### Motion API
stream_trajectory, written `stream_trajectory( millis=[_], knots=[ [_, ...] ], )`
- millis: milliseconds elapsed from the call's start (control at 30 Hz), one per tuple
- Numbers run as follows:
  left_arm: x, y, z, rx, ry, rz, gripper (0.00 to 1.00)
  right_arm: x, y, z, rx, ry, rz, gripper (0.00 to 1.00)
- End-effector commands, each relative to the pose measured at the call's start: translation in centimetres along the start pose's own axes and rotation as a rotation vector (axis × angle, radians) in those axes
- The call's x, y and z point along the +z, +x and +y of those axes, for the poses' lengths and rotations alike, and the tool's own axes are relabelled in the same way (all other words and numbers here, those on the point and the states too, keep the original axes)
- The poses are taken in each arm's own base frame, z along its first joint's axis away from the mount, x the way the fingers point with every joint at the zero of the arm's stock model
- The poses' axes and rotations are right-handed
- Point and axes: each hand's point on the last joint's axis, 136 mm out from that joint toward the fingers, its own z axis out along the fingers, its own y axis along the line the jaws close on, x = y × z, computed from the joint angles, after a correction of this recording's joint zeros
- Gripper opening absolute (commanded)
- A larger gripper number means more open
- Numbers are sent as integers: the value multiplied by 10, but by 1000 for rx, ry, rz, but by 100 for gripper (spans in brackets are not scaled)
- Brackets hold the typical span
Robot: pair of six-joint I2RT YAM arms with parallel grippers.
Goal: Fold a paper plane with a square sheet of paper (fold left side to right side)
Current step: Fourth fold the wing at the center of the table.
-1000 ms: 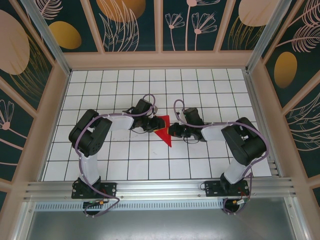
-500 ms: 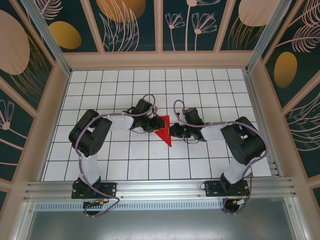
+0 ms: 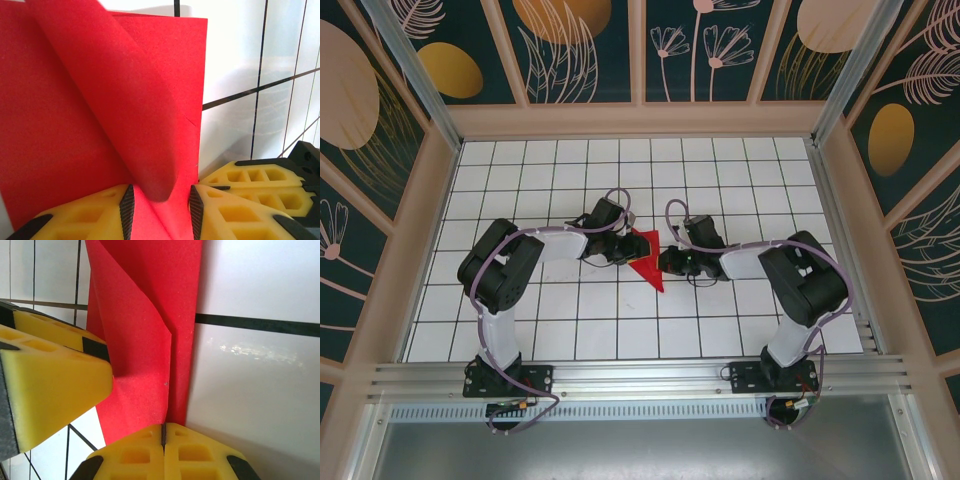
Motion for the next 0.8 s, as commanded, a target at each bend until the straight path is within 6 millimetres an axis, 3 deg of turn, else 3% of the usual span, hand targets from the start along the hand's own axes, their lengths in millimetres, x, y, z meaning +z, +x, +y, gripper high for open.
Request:
stream_trajectory(
  millis=[0, 400, 767],
  knots=[
    [7, 6, 14, -4, -51, 22, 38, 4, 5, -13, 0, 48, 29, 2],
    [5, 5, 12, -3, -51, 15, 38, -5, 23, -24, 36, 82, 47, 2],
    [-2, 0, 2, 14, -37, -3, 38, -3, 28, -35, 47, 128, 59, 1]
  ],
)
